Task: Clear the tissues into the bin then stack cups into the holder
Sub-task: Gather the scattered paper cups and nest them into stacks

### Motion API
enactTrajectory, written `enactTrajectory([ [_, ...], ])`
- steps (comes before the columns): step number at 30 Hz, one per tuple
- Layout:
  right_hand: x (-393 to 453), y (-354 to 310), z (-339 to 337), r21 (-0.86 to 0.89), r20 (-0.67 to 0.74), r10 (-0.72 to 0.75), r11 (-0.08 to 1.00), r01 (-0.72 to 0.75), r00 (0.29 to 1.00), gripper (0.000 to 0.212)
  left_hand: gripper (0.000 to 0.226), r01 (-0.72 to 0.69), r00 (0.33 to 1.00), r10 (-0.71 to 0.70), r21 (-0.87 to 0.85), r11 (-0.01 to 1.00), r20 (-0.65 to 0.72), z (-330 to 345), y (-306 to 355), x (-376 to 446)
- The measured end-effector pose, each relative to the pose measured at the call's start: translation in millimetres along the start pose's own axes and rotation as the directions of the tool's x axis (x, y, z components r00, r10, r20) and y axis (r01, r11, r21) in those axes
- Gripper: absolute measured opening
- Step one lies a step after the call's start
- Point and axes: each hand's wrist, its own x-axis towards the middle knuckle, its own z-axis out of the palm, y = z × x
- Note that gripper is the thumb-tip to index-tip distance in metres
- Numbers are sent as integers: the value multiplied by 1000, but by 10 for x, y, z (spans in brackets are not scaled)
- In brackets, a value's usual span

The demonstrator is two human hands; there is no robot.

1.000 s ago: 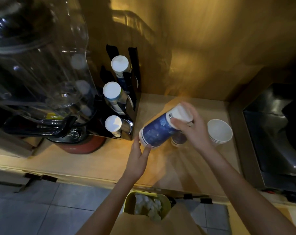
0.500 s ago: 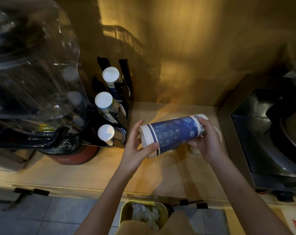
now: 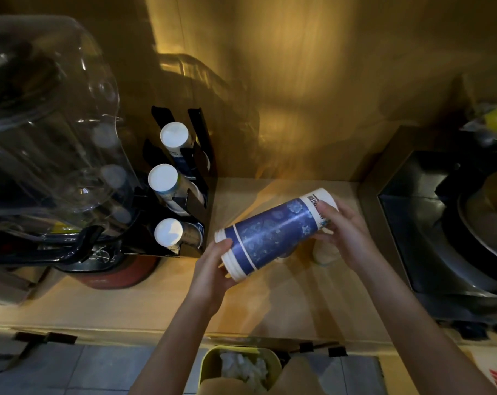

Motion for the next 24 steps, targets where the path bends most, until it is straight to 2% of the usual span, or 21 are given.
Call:
enactTrajectory([
  [1,19,-63,-30,-6,-4,-44,999,44,999,62,46,56,998,-55,-54,997,23,-18,-18,15],
  [5,126,-427,-202,-24,-98,-260,966,259,961,47,34,228,973,-215,-249,941,79,-136,-138,81],
  [10,209,-829,-352,-162,-217,-543,839,519,811,41,41,339,939,-330,-425,839,99,-296,-306,135],
  [12,228,-853,-348,-225,-202,-605,794,565,770,42,41,349,934,-340,-470,811,108,-343,-357,154],
  [14,229,-795,-301,-264,-146,-620,776,573,771,43,43,326,942,-321,-519,790,102,-359,-391,171],
  [17,240,-602,-221,-268,-85,-563,807,526,822,44,49,285,953,-291,-592,754,88,-324,-399,181],
  [19,271,-482,-192,-171,-176,-426,901,399,887,43,53,275,954,-289,-623,732,81,-289,-386,169],
  [21,301,-408,-180,169,-217,-181,961,219,959,34,58,263,955,-288,-652,711,72,-268,-367,165],
  [22,314,-371,-177,365,-176,-62,923,123,982,27,60,261,955,-287,-662,703,72,-262,-358,160],
  [24,321,-279,-183,641,-58,121,765,-56,991,24,63,268,954,-289,-671,691,83,-248,-339,154],
])
